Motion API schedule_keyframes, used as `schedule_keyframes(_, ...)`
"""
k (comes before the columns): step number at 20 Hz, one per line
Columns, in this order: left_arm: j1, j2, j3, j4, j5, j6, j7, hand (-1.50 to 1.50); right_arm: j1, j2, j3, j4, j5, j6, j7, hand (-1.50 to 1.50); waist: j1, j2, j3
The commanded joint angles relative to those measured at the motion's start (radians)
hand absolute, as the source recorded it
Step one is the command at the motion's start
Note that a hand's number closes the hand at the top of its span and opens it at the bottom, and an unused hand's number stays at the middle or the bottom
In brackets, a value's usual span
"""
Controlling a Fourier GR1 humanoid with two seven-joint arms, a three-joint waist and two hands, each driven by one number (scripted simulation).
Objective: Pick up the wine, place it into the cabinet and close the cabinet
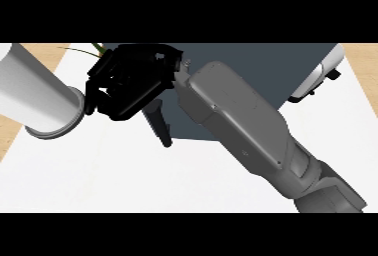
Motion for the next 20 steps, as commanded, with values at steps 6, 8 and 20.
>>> schedule_keyframes(6, 0.004, -0.029, 0.046, -0.005, -0.009, -0.049, 0.015, -1.5, -0.015, -0.07, -0.11, 0.177, -0.003, 0.025, -0.089, 1.5, -0.005, 0.017, 0.005)
schedule_keyframes(8, -0.016, -0.048, 0.048, -0.003, -0.015, -0.036, 0.013, -1.5, -0.002, -0.085, -0.092, 0.177, 0.036, -0.003, -0.142, 1.5, -0.012, 0.019, 0.004)
schedule_keyframes(20, -0.034, -0.038, 0.058, -0.043, -0.033, -0.022, 0.071, -1.5, -0.06, -0.166, -0.049, 0.225, 0.045, -0.182, -0.296, 1.5, -0.03, 0.024, 0.004)
